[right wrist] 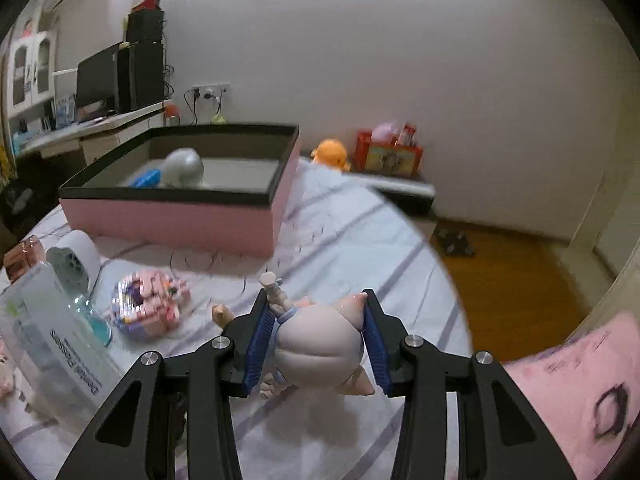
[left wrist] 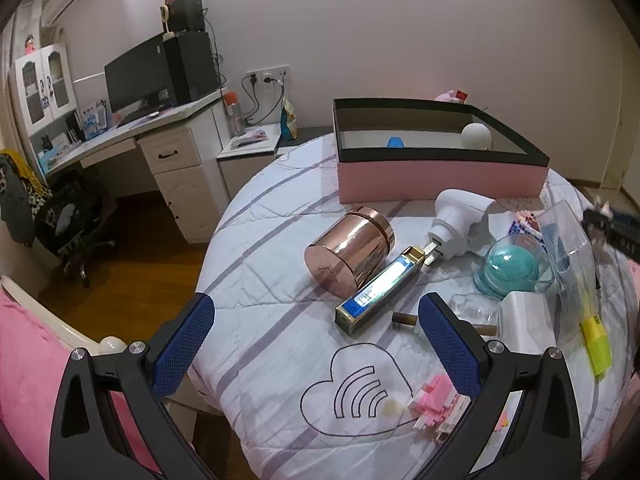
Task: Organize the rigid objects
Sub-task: 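Grasp the pig doll with the right gripper while the left gripper grasps the copper jar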
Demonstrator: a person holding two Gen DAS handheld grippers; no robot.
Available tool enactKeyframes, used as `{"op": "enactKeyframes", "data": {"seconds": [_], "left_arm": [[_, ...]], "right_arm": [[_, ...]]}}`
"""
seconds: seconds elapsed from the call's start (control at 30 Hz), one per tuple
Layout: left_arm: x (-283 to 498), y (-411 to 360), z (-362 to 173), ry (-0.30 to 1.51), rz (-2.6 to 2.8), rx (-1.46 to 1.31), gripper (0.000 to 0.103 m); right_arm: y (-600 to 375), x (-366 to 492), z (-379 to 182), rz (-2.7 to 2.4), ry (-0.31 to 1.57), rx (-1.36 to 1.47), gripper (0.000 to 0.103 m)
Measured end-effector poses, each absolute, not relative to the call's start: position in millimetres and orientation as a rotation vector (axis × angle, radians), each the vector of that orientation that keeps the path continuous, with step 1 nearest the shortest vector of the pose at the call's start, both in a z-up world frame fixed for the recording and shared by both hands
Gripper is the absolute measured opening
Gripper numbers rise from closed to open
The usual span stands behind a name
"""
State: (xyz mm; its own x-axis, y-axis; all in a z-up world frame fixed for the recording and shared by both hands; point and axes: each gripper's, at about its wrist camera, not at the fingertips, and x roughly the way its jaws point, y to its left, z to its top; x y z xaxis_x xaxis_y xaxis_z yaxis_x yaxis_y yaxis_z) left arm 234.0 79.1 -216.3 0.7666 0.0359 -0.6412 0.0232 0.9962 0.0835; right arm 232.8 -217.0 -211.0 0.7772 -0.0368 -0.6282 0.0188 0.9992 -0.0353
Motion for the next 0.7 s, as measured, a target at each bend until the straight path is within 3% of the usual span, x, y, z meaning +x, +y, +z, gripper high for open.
{"op": "enactKeyframes", "data": {"seconds": [0.3, 0.7], "left_arm": [[239, 77, -222, 0.719, 0.002, 0.099, 0.103], [265, 89, -232, 0.745, 0.020, 0.084, 0.103]], "right_arm": [[-238, 218, -231, 0.097, 0.747, 0.188, 0.046], [-227, 225, -232, 0.113, 0.772, 0.116, 0.042]]}}
